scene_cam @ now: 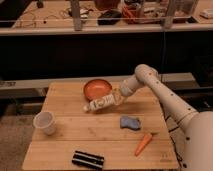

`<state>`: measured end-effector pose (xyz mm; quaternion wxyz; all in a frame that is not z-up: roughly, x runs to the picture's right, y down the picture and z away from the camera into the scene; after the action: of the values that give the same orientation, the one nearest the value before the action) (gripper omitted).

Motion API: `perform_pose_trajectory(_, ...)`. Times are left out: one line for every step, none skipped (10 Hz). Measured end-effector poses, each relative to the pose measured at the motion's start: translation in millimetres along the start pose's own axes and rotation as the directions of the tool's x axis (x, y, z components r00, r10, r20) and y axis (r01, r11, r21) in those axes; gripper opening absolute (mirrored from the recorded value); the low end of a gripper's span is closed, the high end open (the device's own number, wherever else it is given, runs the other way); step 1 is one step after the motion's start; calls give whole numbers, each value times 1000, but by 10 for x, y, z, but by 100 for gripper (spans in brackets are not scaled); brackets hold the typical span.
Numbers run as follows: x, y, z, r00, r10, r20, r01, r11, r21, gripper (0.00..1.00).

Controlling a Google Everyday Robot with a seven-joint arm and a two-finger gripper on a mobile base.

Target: Place the bottle in the ceramic bowl

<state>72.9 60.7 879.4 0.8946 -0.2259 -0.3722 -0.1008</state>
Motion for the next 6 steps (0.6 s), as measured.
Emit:
perform_pose_trajectory(-11, -8, -21, 1000, -3, 16, 3, 1000, 8, 0)
perform_pose_trajectory(-20, -18, -32, 1000, -5, 26, 5, 1000, 14, 0)
perform_pose_trajectory(-41, -42, -50, 999, -10, 45, 9, 1000, 26, 0)
perform_pose_trajectory(-66, -74, -81, 998, -15, 61, 13, 999, 37, 0)
perform_pose_trajectory(-78, -96, -113, 998, -19, 68, 16, 999, 43, 0)
perform_pose_trajectory(-101, -135, -156, 997, -25, 71, 21, 998, 52, 0)
